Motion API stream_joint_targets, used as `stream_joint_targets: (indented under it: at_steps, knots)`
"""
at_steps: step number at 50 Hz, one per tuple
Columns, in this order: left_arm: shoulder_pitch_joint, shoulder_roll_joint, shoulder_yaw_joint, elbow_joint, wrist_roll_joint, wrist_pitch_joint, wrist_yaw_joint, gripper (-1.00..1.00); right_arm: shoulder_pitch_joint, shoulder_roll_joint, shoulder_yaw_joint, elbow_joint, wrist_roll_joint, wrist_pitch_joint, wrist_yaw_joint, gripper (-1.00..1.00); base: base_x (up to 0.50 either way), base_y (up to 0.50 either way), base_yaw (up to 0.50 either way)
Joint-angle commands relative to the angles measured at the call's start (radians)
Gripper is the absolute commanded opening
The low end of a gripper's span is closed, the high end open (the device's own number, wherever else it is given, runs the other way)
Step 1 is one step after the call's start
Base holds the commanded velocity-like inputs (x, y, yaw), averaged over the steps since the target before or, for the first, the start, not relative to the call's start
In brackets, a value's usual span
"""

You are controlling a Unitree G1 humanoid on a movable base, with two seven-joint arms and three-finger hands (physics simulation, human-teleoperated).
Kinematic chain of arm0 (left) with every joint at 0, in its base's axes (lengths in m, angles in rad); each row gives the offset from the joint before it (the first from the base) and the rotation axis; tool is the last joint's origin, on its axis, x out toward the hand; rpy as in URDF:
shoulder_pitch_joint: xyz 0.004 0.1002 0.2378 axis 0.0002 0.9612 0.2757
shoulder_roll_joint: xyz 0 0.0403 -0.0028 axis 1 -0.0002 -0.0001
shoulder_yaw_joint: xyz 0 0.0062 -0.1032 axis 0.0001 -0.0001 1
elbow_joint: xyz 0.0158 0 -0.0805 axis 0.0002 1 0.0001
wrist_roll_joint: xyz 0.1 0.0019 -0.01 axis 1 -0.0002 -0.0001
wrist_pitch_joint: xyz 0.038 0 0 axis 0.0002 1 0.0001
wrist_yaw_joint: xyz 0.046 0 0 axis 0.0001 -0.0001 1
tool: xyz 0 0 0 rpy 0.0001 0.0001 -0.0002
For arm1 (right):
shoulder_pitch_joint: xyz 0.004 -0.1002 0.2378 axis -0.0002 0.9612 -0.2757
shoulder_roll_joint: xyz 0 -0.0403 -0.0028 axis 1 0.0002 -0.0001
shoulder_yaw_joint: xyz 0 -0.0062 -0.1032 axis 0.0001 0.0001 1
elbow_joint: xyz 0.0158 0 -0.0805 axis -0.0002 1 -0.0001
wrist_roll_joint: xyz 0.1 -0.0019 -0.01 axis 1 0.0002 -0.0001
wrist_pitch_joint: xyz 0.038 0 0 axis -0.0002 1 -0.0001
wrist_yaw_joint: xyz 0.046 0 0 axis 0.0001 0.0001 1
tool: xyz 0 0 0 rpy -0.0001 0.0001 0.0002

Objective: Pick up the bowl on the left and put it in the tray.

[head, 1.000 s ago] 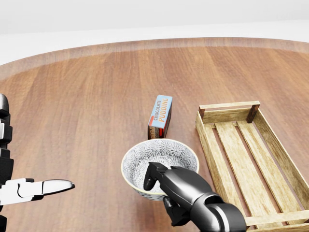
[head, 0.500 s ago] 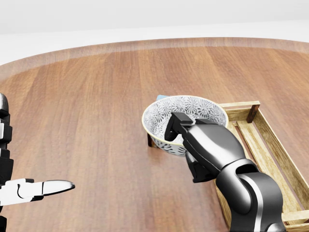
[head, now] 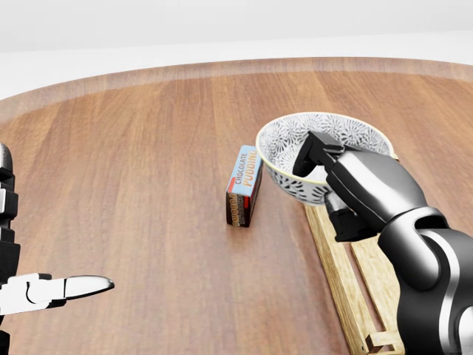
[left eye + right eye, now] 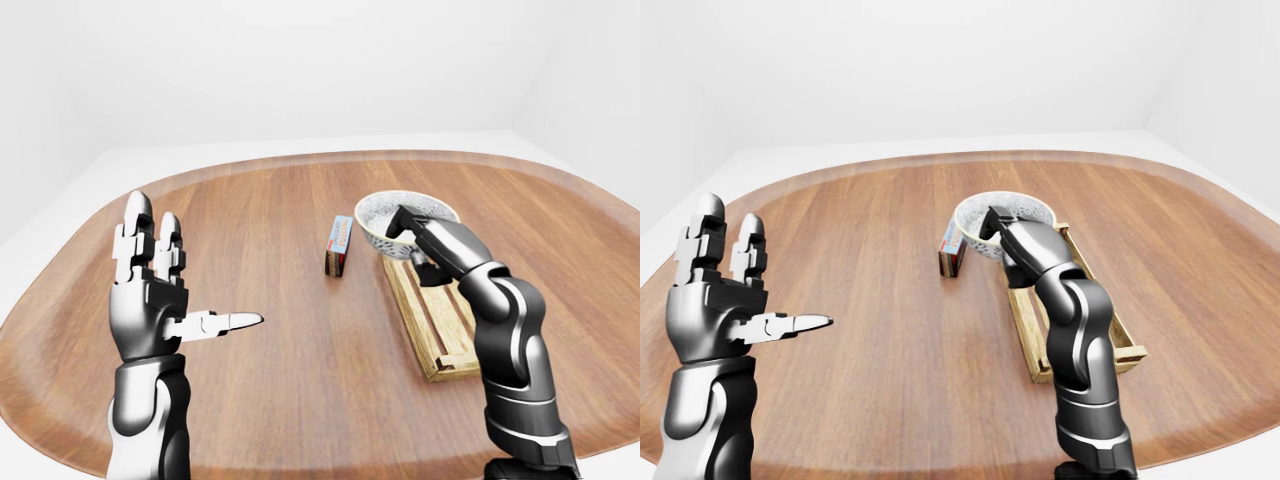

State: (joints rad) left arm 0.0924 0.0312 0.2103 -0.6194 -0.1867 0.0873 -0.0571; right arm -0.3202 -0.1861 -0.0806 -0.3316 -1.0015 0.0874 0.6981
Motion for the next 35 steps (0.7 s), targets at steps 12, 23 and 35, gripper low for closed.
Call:
stream_joint_targets:
  at_steps: [12, 23, 35]
  knots:
    - [0.012, -0.012, -0.028, 0.101, 0.035, 0.000, 0.000, 1.00, -0.060, -0.143, -0.106, 0.236, 0.138, 0.000, 0.000, -1.00, 0.00, 0.00, 0.00]
    - [0.006, -0.010, -0.025, 0.085, 0.031, 0.000, 0.001, 1.00, -0.056, -0.169, -0.120, 0.339, 0.166, 0.000, -0.120, -1.00, 0.00, 0.00, 0.00]
    - [0.011, -0.013, -0.026, 0.105, 0.034, 0.000, -0.002, 1.00, -0.060, -0.184, -0.130, 0.470, 0.202, 0.000, -0.260, -1.00, 0.00, 0.00, 0.00]
